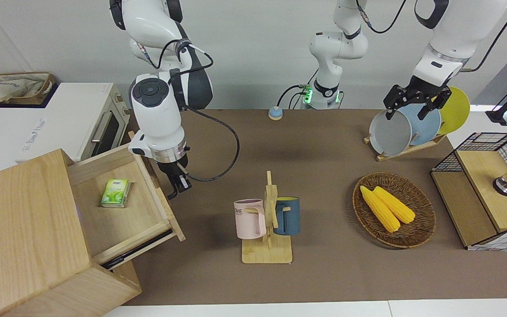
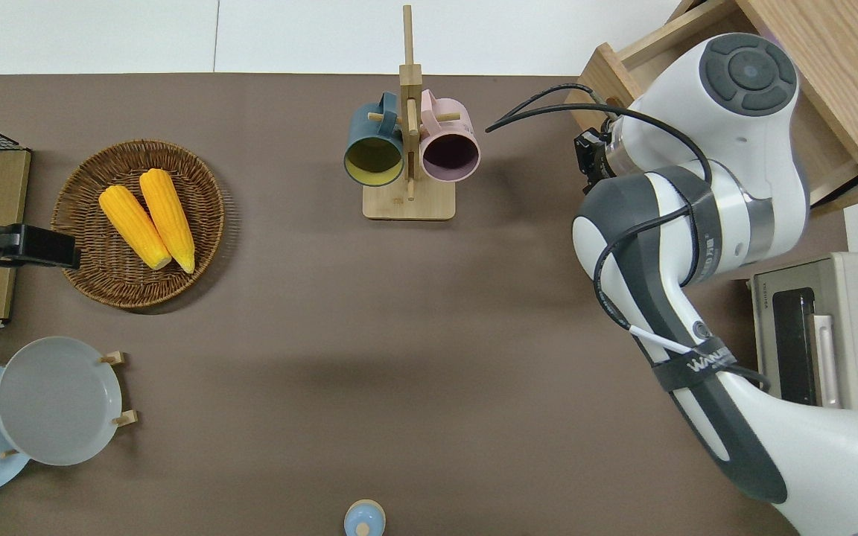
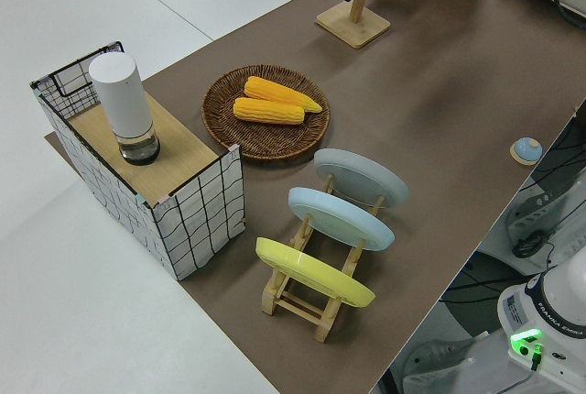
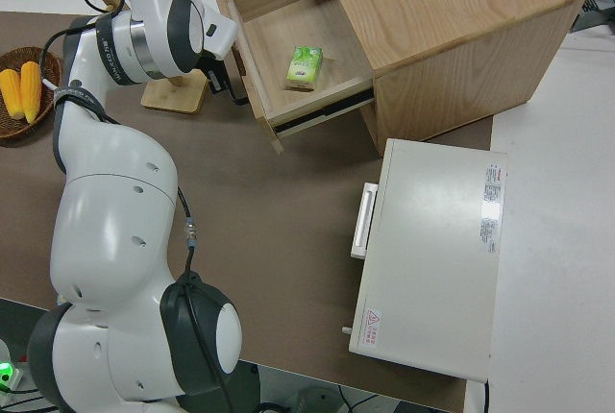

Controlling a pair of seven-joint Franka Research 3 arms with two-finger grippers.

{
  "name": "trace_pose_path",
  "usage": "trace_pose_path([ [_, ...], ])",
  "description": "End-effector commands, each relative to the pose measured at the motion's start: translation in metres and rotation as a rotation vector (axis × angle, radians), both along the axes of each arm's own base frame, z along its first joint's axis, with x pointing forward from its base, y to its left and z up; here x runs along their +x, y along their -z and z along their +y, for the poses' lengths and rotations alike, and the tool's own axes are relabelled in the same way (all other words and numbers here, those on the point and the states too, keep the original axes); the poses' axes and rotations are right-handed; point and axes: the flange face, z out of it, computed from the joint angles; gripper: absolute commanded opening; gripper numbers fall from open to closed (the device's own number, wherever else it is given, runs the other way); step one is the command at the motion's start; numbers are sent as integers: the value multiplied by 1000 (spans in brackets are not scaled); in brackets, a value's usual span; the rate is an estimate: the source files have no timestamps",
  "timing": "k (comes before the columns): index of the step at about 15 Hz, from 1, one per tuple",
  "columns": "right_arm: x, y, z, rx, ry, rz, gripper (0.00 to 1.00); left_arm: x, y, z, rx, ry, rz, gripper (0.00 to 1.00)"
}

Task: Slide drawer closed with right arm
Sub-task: 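Keep pushing the drawer with the right gripper until fully shut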

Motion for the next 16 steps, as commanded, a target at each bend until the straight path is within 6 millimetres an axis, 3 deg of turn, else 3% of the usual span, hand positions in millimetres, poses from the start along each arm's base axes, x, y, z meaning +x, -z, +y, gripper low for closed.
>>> trace_pose_path([
  [1,7,-8,-30,-18,-74,-28,0,4,-2,0,16,8,-8,995],
  [5,16,-15,-67,-43,-118,-77,0,4,-2,0,16,8,-8,998],
  [10,18,-16,-96,-105,-304,-66,0,4,-2,0,16,8,-8,998],
  [16,22,-19,-113,-132,-352,-89,0,4,-2,0,16,8,-8,995],
])
